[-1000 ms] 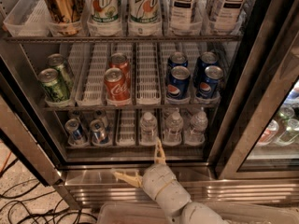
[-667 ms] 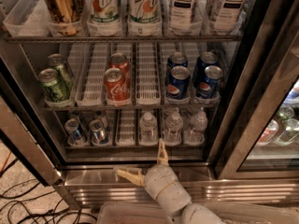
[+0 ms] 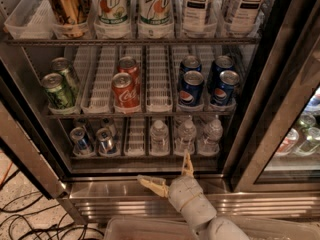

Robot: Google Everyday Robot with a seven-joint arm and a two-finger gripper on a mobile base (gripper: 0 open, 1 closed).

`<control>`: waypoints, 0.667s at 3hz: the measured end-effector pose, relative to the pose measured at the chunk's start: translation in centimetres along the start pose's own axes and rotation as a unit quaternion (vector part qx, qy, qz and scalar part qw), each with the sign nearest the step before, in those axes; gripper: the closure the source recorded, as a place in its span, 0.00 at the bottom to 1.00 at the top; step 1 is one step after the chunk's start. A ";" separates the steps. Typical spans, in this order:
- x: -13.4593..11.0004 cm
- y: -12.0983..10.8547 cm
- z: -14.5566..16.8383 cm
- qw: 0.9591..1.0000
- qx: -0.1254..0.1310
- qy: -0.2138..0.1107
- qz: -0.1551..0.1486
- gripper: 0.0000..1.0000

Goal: Pick water bottle from bottom shelf of fridge

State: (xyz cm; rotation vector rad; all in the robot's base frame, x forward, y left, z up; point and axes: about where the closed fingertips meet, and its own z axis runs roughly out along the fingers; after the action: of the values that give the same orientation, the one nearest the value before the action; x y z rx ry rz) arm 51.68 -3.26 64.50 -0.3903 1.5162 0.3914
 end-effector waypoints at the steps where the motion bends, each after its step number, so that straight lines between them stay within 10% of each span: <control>1: 1.4 -1.2 1.2 1.000 -0.023 0.010 -0.017 0.00; 2: 1.4 -1.2 1.2 1.000 -0.023 0.010 -0.017 0.00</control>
Offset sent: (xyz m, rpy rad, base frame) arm 0.0280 -0.0017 -0.0228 -0.0659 0.0047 0.0751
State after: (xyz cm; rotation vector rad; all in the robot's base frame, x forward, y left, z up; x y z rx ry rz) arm 53.29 -3.74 63.14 -0.4571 1.5205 0.3961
